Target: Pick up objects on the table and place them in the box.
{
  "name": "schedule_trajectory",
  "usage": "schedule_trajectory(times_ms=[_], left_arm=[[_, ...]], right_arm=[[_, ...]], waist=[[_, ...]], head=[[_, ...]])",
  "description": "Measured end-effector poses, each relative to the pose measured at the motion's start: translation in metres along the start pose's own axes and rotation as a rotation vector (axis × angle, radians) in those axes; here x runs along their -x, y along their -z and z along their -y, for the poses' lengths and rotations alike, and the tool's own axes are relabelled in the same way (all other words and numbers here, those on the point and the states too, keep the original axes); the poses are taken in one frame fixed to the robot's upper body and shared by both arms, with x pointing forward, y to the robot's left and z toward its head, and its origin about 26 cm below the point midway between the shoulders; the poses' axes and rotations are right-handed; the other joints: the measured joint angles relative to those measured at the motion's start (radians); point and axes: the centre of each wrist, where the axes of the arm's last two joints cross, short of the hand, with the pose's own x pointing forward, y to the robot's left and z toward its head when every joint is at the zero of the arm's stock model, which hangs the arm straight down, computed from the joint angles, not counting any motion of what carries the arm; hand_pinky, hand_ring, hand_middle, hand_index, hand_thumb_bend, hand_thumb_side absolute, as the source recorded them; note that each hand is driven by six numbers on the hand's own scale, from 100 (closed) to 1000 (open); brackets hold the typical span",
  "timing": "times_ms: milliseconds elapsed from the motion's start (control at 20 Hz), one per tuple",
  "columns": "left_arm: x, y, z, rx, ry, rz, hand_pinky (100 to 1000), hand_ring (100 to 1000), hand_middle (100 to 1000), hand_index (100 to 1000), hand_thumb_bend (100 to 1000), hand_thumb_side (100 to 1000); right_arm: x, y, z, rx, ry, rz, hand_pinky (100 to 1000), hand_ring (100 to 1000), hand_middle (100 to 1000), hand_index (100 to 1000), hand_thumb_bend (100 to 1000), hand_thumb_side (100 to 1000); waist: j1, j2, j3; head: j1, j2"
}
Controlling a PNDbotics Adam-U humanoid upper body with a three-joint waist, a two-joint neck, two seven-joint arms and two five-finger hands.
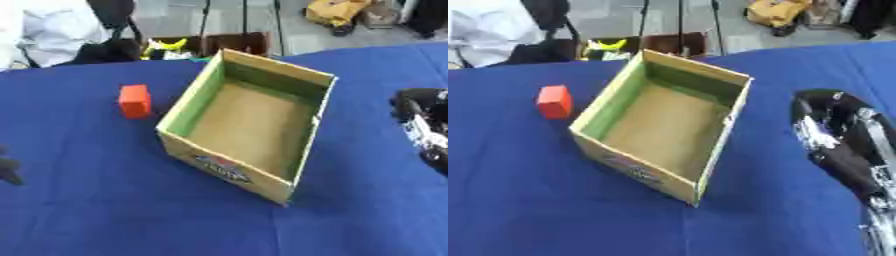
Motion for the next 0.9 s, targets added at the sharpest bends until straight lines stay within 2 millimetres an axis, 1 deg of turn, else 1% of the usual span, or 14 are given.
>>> schedule_trajectory(times_ms=[600,700,750,800,850,900], left_arm=[[0.000,0.000,0.000,-0.001,0.000,0.000,325,469,528,865,371,822],[0.000,0.000,0.000,0.002,0.001,0.000,333,479,549,875,417,853],[0.000,0.001,-0.001,0.011,0.008,0.003,342,489,567,885,469,900],[-0.001,0.002,-0.004,0.027,0.025,0.011,343,492,572,887,482,911],[-0.002,0.005,-0.007,0.049,0.049,0.023,351,508,595,897,540,953],[-0.003,0.008,-0.012,0.075,0.080,0.040,353,512,602,899,554,963]], right_arm=[[0.000,0.000,0.000,-0.001,-0.001,0.000,841,805,528,715,194,460],[0.000,0.000,0.000,-0.002,-0.001,0.001,840,804,527,714,192,458],[0.000,0.000,0.000,-0.002,-0.001,0.001,840,804,527,714,190,458],[0.000,0.000,0.000,-0.002,-0.001,0.001,840,804,527,714,190,458],[0.000,0.000,0.000,-0.003,-0.001,0.001,840,804,527,714,189,457],[0.000,0.000,0.000,-0.003,-0.001,0.000,840,804,527,714,190,457]], waist=[[0.001,-0.007,0.000],[0.001,-0.007,0.000],[0.001,-0.008,0.000],[0.001,-0.009,0.000],[0.002,-0.011,0.000],[0.004,-0.015,0.000]], head=[[0.002,-0.002],[0.002,-0.002],[0.002,-0.002],[0.002,-0.001],[0.002,-0.001],[0.003,0.001]])
